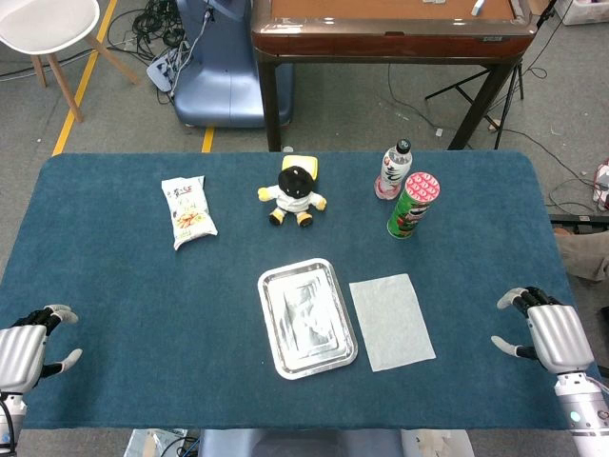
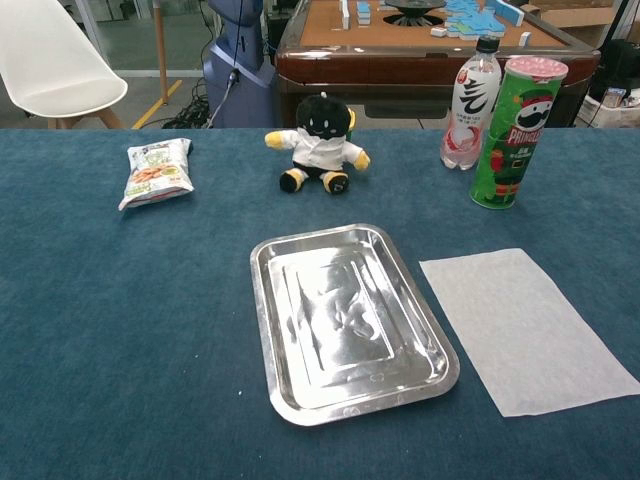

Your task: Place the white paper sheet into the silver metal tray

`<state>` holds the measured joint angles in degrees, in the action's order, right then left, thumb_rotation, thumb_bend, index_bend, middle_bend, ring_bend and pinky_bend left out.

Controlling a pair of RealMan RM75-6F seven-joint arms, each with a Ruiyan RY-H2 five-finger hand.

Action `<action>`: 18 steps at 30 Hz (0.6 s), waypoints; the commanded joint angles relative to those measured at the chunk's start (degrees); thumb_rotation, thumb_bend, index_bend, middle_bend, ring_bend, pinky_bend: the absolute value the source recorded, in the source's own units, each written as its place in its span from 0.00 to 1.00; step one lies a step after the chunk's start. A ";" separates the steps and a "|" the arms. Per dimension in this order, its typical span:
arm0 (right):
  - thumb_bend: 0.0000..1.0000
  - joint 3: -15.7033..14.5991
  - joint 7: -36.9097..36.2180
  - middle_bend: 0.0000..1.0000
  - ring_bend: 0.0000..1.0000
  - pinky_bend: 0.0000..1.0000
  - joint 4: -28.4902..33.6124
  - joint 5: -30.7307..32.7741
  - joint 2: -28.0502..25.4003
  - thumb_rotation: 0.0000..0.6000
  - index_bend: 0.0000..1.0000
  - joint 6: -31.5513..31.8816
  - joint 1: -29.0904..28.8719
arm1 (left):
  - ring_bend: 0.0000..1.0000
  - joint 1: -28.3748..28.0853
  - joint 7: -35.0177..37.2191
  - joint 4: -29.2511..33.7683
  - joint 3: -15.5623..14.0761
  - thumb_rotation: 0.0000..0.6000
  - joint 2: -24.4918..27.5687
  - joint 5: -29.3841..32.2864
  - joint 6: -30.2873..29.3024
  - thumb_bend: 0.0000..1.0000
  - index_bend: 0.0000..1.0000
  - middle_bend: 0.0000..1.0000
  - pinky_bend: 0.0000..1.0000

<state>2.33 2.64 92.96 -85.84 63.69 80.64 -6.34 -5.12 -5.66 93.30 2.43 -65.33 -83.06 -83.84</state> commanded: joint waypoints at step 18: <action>0.00 -1.12 0.52 0.85 0.74 0.93 -1.84 -5.99 3.43 1.00 0.55 3.71 0.00 | 0.34 0.83 0.50 1.76 -0.24 1.00 1.57 0.44 -0.46 0.15 0.44 0.35 0.42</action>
<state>1.47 2.97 90.88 -91.57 67.02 84.58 -6.27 -4.37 -5.23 94.98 2.20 -63.84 -82.53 -84.21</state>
